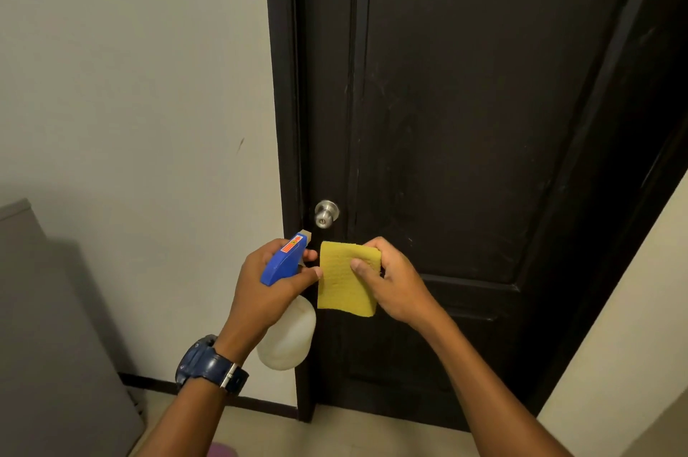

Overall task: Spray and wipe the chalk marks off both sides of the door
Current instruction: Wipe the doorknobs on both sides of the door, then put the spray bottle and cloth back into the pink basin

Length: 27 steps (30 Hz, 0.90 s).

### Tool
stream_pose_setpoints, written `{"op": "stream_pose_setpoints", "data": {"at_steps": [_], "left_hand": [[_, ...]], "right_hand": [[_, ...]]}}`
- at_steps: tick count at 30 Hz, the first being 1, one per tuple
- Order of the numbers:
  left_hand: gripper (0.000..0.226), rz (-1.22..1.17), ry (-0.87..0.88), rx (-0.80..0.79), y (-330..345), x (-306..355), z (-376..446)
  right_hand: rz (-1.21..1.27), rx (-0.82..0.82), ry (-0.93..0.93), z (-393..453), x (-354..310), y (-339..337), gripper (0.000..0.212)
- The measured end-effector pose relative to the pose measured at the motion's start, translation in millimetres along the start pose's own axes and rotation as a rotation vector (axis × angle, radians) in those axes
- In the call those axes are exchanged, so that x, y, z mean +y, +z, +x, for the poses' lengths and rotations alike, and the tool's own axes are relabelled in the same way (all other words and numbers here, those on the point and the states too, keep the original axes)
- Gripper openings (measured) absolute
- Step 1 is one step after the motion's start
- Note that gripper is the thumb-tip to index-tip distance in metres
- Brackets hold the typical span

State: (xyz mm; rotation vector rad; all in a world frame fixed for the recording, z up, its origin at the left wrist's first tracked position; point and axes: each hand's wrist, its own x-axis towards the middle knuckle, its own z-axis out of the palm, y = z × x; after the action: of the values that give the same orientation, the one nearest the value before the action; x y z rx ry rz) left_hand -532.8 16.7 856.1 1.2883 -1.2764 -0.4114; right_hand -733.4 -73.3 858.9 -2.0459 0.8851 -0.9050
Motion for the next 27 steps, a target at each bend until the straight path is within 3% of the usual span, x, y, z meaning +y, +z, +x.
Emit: {"op": "stream_pose_setpoints", "data": {"at_steps": [6,13,16,21,25,27], "left_hand": [[0.021,-0.023,-0.047,0.043,-12,-8,-3],[0.036,0.027,-0.084,0.117,-32,-22,-9],[0.038,0.069,-0.109,0.176,-46,-25,-15],[0.059,0.076,-0.184,0.299,-86,-40,-44],[0.039,0.101,-0.204,0.413,-128,-70,-60],[0.051,0.124,-0.21,0.429,-153,-92,-63]], "right_hand": [[0.031,0.027,0.024,4,6,2,0.012],[0.17,-0.017,0.057,9,14,25,0.007],[0.196,-0.028,0.087,12,18,42,0.014],[0.209,-0.094,0.102,16,27,98,0.01],[0.252,-0.137,0.142,22,27,163,0.011],[0.263,-0.129,0.159,30,25,196,0.016]]}}
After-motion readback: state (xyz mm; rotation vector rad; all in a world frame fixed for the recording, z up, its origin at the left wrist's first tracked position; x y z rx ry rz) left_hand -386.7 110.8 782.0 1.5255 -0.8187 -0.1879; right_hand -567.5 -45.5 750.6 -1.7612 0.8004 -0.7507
